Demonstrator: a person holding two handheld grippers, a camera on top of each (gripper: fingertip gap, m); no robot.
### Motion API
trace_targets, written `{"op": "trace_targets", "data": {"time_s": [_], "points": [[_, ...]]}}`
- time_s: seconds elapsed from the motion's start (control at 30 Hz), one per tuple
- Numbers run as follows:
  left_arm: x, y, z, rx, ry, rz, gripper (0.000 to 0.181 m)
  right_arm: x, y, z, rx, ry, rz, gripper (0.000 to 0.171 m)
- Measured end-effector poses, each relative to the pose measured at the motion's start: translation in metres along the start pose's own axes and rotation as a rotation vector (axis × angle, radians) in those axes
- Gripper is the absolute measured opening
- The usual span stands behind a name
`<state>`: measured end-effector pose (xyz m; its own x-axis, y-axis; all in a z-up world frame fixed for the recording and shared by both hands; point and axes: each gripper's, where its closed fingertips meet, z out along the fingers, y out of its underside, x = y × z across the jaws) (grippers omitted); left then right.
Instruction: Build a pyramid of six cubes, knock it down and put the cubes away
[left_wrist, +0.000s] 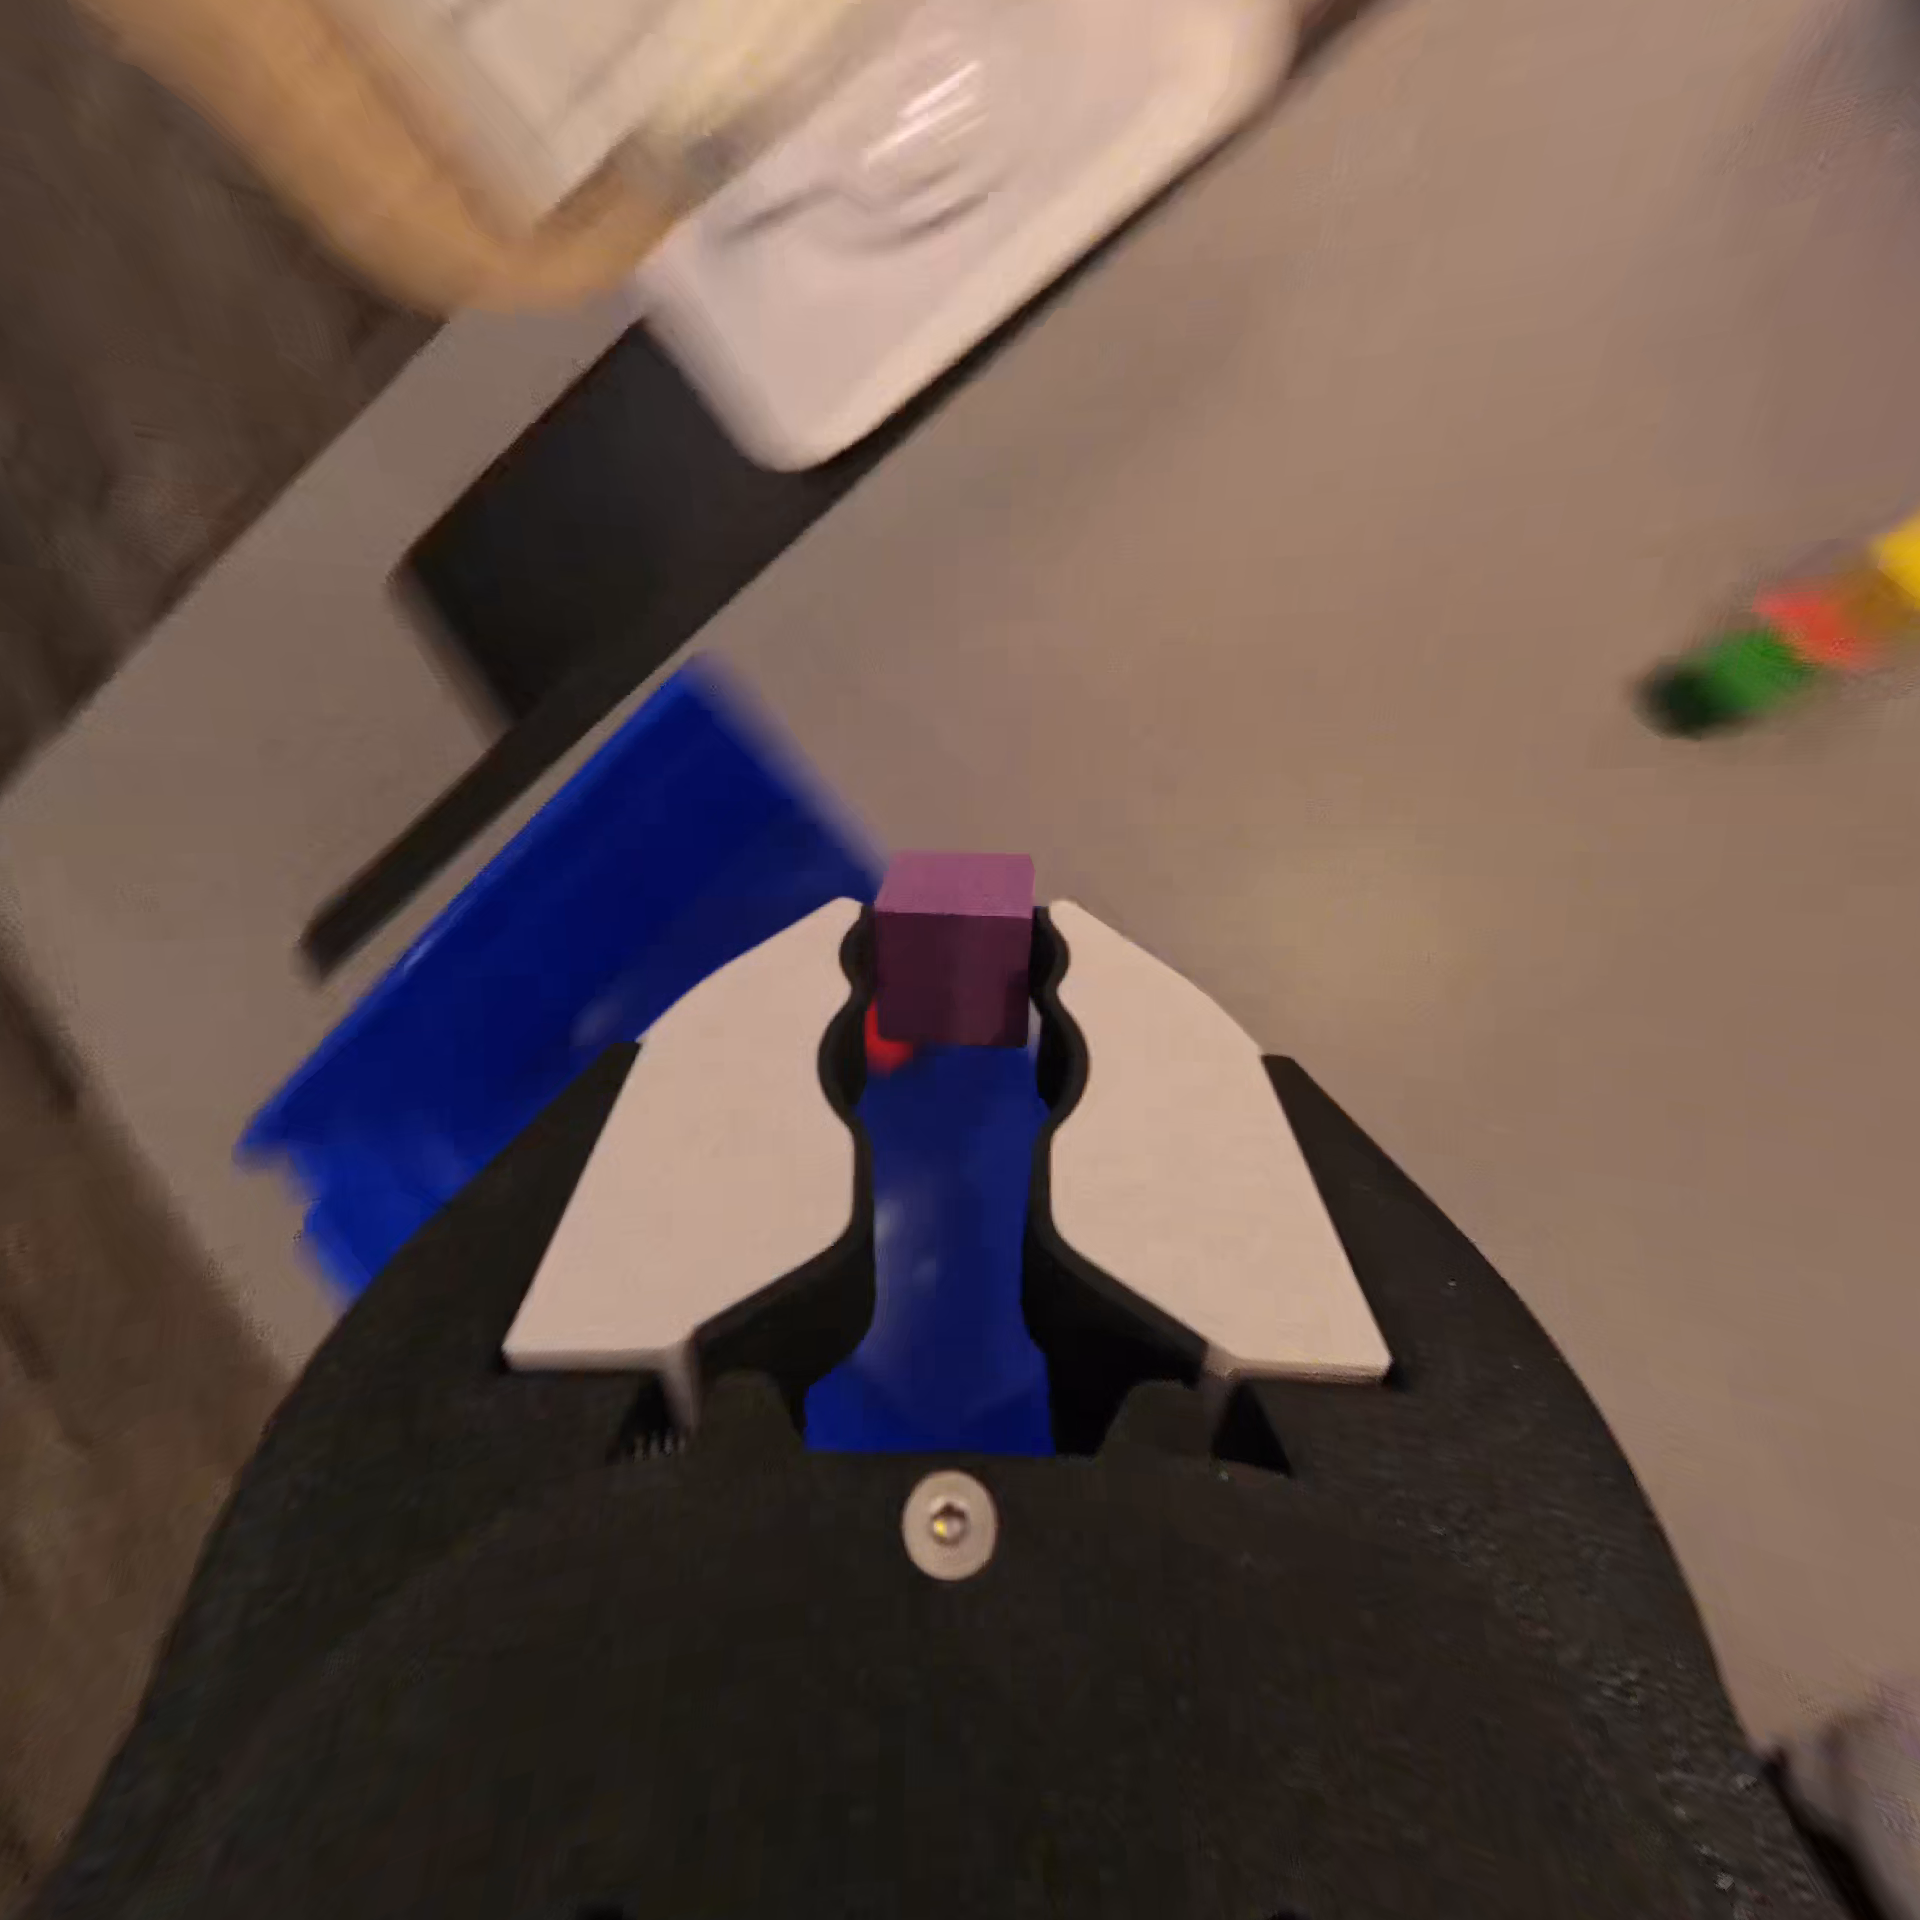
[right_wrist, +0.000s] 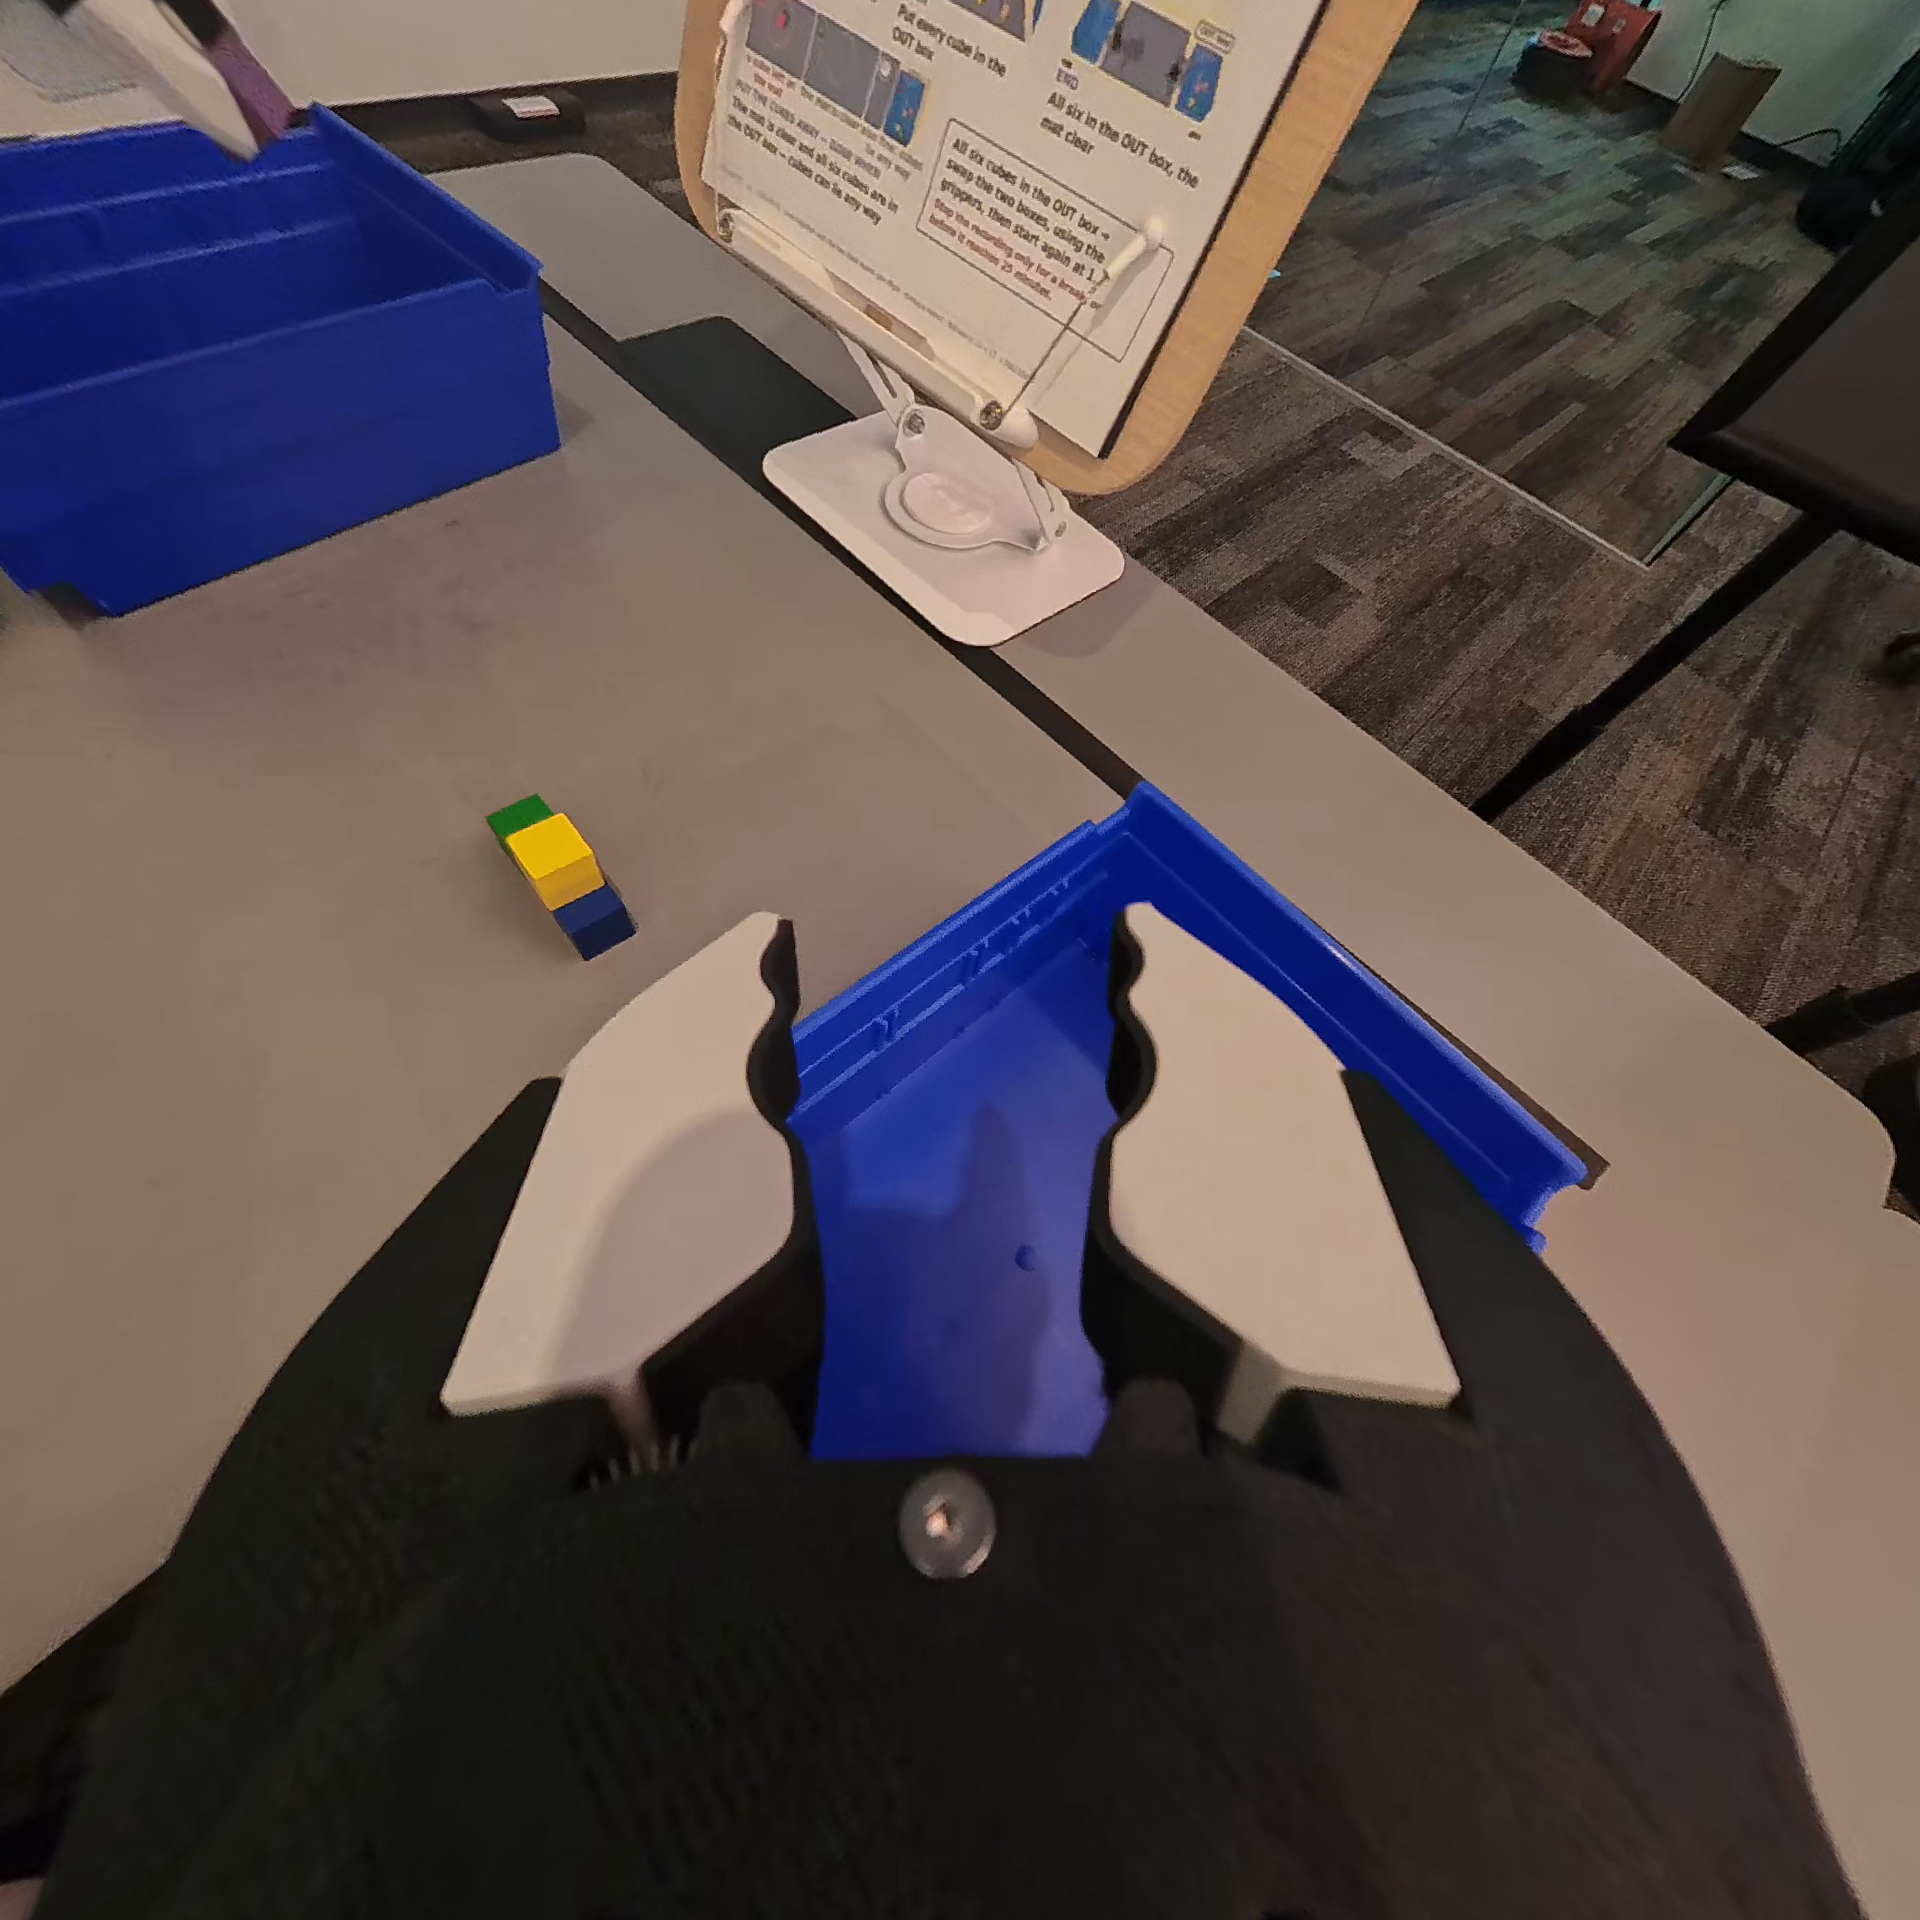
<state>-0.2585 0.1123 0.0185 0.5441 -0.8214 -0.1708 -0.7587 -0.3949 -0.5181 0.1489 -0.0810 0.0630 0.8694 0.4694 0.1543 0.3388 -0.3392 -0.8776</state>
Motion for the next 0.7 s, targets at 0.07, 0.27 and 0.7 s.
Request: {"op": "trace_targets", "data": {"time_s": [0.07,0.27,0.7], "points": [[0.079,-0.024,0.005,0.021,0.157,0.24,0.029,-0.002,0.001,0.001,-0.005,-0.006,-0.005,0.059],[0.214,-0.022,0.07,-0.037,0.392,0.688,0.028,-0.005,0.006,0.003,-0.016,-0.031,-0.006,0.058],[0.251,-0.025,0.125,-0.163,0.447,0.863,0.028,-0.007,0.01,0.005,-0.033,-0.053,-0.006,0.058]]}}
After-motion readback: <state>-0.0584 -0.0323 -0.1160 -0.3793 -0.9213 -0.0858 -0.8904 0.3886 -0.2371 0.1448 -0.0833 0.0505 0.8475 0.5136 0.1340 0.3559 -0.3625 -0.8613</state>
